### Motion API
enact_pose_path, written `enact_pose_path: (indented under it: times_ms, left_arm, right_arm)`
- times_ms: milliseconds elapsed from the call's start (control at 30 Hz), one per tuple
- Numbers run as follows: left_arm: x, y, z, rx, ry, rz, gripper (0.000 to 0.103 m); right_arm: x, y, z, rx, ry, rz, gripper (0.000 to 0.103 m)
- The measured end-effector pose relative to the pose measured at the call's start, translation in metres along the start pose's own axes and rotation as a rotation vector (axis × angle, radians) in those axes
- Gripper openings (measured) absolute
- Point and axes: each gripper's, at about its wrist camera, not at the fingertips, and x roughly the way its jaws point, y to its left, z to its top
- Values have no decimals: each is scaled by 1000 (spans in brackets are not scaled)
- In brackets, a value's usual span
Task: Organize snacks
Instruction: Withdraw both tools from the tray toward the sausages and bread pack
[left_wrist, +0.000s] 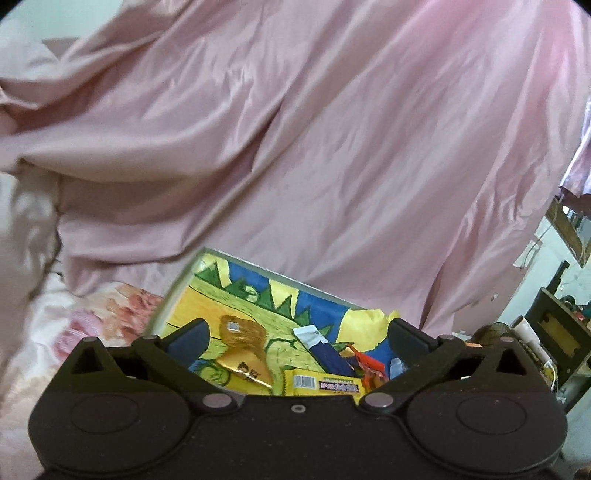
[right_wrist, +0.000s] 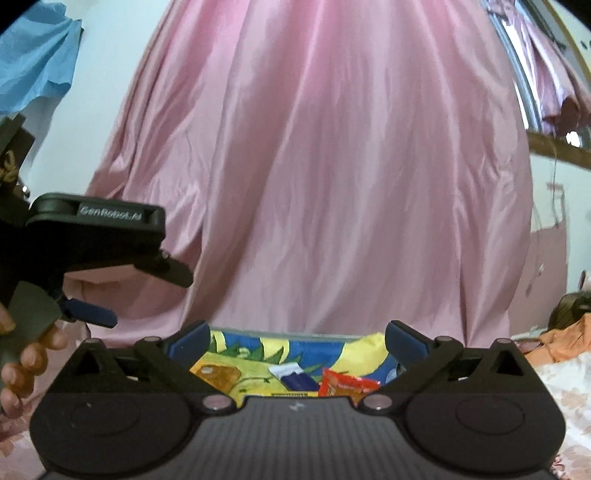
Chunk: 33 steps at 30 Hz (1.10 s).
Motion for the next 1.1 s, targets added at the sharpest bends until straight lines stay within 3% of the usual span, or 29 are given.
enact_pose_path:
  times_ms: [400,667,833,1100]
  left_arm:
    - [-80,17,-36,104,-55,-6,102]
    - [-114,36,-68,166,-68,22,102]
    - [-126,48,-89,214,-44,34,102]
    - [-125,72,-119,261,55,41,102]
  right_arm:
    - [-66,24,10,-3,-16,-32,103]
    - [-106,30,-3,-15,11,-59,103]
    - [-125,32,-18,-46,73,-68,103]
    - [-138,39,-44,-54,269,-69,103]
